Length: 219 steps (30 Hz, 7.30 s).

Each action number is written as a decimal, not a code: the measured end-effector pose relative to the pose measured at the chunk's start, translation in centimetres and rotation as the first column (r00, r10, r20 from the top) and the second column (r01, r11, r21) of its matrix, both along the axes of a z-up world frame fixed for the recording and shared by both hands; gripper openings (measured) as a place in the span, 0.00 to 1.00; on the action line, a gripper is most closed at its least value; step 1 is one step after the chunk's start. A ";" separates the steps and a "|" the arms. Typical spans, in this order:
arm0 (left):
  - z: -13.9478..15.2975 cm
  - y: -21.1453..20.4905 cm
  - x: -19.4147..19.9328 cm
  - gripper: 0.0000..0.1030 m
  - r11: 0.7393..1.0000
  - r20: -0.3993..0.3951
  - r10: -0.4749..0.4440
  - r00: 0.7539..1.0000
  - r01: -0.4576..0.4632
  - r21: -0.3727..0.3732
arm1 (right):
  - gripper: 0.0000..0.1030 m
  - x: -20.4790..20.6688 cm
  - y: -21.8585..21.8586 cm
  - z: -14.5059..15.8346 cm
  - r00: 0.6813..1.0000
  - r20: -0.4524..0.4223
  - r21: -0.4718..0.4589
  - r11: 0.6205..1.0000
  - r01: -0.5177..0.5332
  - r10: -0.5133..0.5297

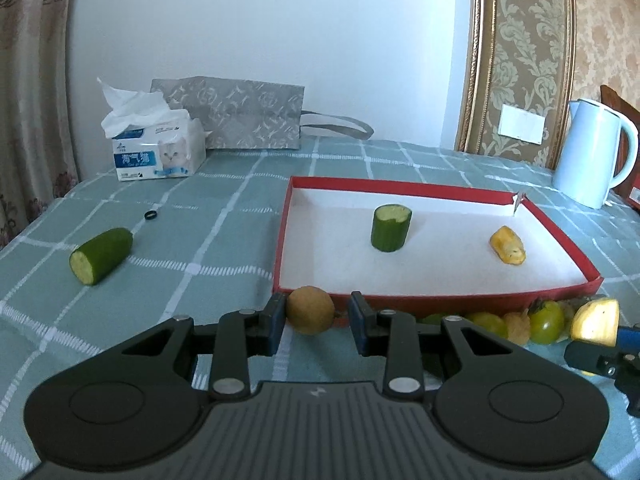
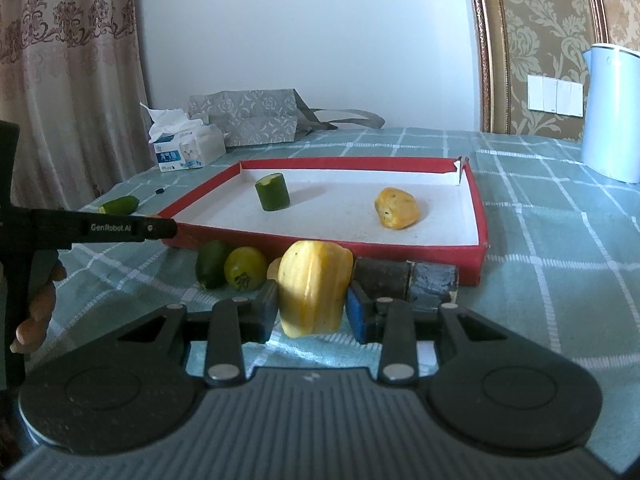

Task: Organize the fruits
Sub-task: 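Place the brown fruit in the tray with the left tool while the right tool grasps the yellow pepper, then lower the yellow pepper into the tray beside the mango and open the right tool, then move the right tool to the dark cut log and grasp it, then grasp the small green cucumber piece with the left tool while the right tool lifts the log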

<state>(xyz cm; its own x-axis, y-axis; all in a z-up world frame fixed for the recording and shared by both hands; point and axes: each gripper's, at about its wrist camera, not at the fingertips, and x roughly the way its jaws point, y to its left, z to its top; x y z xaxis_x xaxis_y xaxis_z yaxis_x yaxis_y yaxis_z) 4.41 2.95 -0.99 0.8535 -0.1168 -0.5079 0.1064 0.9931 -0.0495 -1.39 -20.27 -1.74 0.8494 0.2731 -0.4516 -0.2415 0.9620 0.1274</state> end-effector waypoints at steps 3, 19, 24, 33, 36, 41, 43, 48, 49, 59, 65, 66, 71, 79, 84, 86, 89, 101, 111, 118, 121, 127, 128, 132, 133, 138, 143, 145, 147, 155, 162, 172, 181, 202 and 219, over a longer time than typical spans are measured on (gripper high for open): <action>0.8 -0.1 0.4 0.32 1.000 0.012 -0.012 1.000 0.012 -0.003 | 0.33 0.0 -0.1 0.0 1.000 -0.003 0.006 1.000 -0.006 0.006; 2.7 -1.5 4.2 0.32 0.999 0.020 -0.039 0.999 0.039 0.001 | 0.33 0.2 -0.5 0.1 1.000 -0.008 0.028 0.999 -0.017 0.017; 2.4 0.2 4.4 0.32 0.998 -0.014 -0.042 0.999 0.042 -0.049 | 0.33 0.3 -0.4 0.0 0.999 -0.024 0.036 0.999 -0.038 0.038; 0.5 -0.5 2.3 0.32 0.998 0.004 -0.043 0.999 0.043 -0.035 | 0.33 0.2 -0.3 0.1 0.999 -0.013 0.031 0.999 -0.032 0.032; 0.3 -0.6 0.9 0.32 0.998 0.029 -0.057 0.998 0.058 -0.030 | 0.33 0.1 -0.2 0.2 0.999 -0.008 0.023 0.999 -0.032 0.032; 0.2 -0.5 -1.2 0.32 0.995 0.005 -0.077 0.997 0.077 -0.062 | 0.33 0.2 -0.5 0.2 1.000 -0.011 0.032 0.999 -0.021 0.021; -0.3 -0.5 -1.6 0.32 0.996 -0.028 -0.052 0.998 0.050 -0.070 | 0.33 0.2 -0.5 0.2 1.000 -0.009 0.031 0.999 -0.016 0.017; -1.8 -1.0 -1.1 0.32 0.998 -0.105 -0.052 0.993 0.048 -0.041 | 0.33 0.0 -0.5 0.3 1.000 0.000 0.031 0.999 -0.010 0.010; -1.8 -1.1 -1.1 0.33 0.998 -0.101 -0.053 0.994 0.050 -0.030 | 0.33 0.0 -0.5 0.3 1.000 0.002 0.029 1.000 -0.007 0.007; -2.3 -1.0 0.5 0.73 0.999 -0.081 -0.038 0.996 0.038 0.000 | 0.33 0.1 -1.1 0.5 0.999 0.015 0.028 0.999 0.028 -0.028; -2.6 -1.7 1.0 0.91 0.998 -0.108 -0.007 0.994 0.014 0.063 | 0.33 0.3 -1.2 0.8 0.999 0.009 0.030 0.999 0.031 -0.031; -2.6 -1.7 1.0 0.93 0.998 -0.109 -0.009 0.994 0.016 0.061 | 0.33 0.5 -1.2 1.0 0.999 0.009 0.030 0.999 0.033 -0.033; -2.8 -1.7 1.1 0.97 0.997 -0.118 -0.007 0.993 0.015 0.071 | 0.33 1.5 -1.6 2.9 0.998 0.048 -0.010 0.999 0.046 -0.046; -2.8 -1.8 1.2 0.99 0.997 -0.122 -0.002 0.993 0.012 0.075 | 0.33 7.6 -1.2 4.3 1.000 -0.004 -0.068 0.997 0.029 -0.029; -2.8 -1.8 1.2 0.99 0.997 -0.122 -0.002 0.993 0.012 0.075 | 0.33 10.9 0.2 3.5 0.997 -0.074 -0.088 0.996 -0.003 -0.003; -2.8 -1.8 1.2 0.99 0.997 -0.122 -0.002 0.993 0.012 0.075 | 0.33 11.8 1.1 3.0 0.996 -0.088 -0.116 0.993 -0.015 0.005; -2.8 -1.8 1.2 0.99 0.997 -0.122 -0.002 0.993 0.012 0.075 | 0.33 13.5 2.2 2.4 0.990 -0.142 -0.134 0.991 -0.016 -0.004; -2.8 -1.8 1.2 0.99 0.997 -0.122 -0.002 0.993 0.012 0.075 | 0.41 17.8 3.6 0.9 0.965 -0.251 -0.175 0.984 0.029 -0.074; -2.8 -1.8 1.2 0.99 0.997 -0.122 -0.002 0.993 0.012 0.074 | 0.82 13.5 1.6 3.7 0.992 -0.103 -0.107 0.992 0.062 -0.073; -2.8 -1.8 1.2 0.99 0.997 -0.122 -0.002 0.993 0.011 0.075 | 0.97 3.9 -3.2 4.4 0.933 0.246 -0.162 0.938 0.308 -0.263; -2.8 -1.8 1.2 0.99 0.997 -0.122 -0.002 0.993 0.011 0.075 | 0.93 1.5 -4.6 2.6 0.930 0.238 -0.181 0.928 0.325 -0.279; -2.8 -1.8 1.2 0.99 0.997 -0.121 -0.002 0.993 0.011 0.074 | 0.81 0.4 -5.1 1.9 0.946 0.211 -0.185 0.940 0.288 -0.248; -2.8 -1.8 1.2 0.99 0.997 -0.121 -0.002 0.993 0.012 0.074 | 0.78 0.5 -5.0 1.7 0.951 0.194 -0.203 0.939 0.278 -0.240; -2.8 -1.8 1.2 0.99 0.997 -0.121 -0.002 0.993 0.011 0.074 | 0.70 0.9 -4.7 0.4 0.968 0.094 -0.283 0.926 0.251 -0.234; -2.8 -1.8 1.2 0.99 0.997 -0.121 -0.002 0.993 0.012 0.074 | 0.70 0.8 -4.6 0.2 0.971 0.076 -0.283 0.928 0.241 -0.228; -2.9 -1.8 1.2 0.99 0.997 -0.121 -0.002 0.993 0.011 0.074 | 0.71 1.4 -5.1 -0.2 0.983 0.005 -0.234 0.956 0.179 -0.183; -2.9 -1.8 1.2 0.99 0.997 -0.121 -0.002 0.993 0.011 0.075 | 0.72 2.2 -4.8 -0.5 0.988 -0.016 -0.228 0.962 0.148 -0.156; -2.9 -1.8 1.2 0.99 0.997 -0.121 -0.002 0.993 0.011 0.075 | 0.78 2.9 -4.7 -0.7 0.986 -0.029 -0.237 0.959 0.153 -0.165; -2.9 -1.8 1.2 0.99 0.997 -0.120 -0.002 0.993 0.011 0.075 | 0.79 3.5 -4.6 -0.8 0.983 -0.030 -0.240 0.956 0.167 -0.179; -2.9 -1.8 1.2 0.99 0.997 -0.120 -0.002 0.993 0.011 0.075 | 0.38 4.2 -4.5 -1.3 0.987 -0.090 -0.196 0.974 0.112 -0.132; -2.9 -1.8 1.2 0.99 0.997 -0.120 -0.002 0.993 0.011 0.075 | 0.34 4.0 -5.3 -1.2 0.983 -0.094 -0.152 0.978 0.143 -0.159; -2.4 -0.8 -0.4 0.99 0.999 -0.059 -0.031 0.998 0.031 0.010 | 0.34 4.0 -5.5 -1.3 0.978 -0.101 -0.152 0.974 0.167 -0.183; -1.9 -1.7 -1.1 0.99 0.994 0.004 -0.111 0.994 0.111 -0.018 | 0.34 4.0 -5.3 -1.3 0.978 -0.101 -0.159 0.973 0.166 -0.183; -3.0 -6.3 1.0 1.00 0.979 -0.111 -0.173 0.979 0.184 0.093 | 0.35 4.0 -5.3 -1.3 0.978 -0.100 -0.162 0.973 0.165 -0.182; -2.5 -6.3 1.4 0.55 0.992 -0.083 -0.084 0.993 0.092 0.089 | 0.35 4.0 -5.3 -1.3 0.978 -0.100 -0.162 0.973 0.165 -0.182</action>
<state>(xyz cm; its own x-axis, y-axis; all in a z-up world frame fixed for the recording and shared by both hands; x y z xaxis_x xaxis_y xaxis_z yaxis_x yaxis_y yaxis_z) 5.78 -3.37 -3.47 0.7988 -0.1391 -0.5852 0.1932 0.9807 0.0307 2.59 -25.57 -3.05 0.8186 0.0468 -0.5725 -0.0616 0.9981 -0.0065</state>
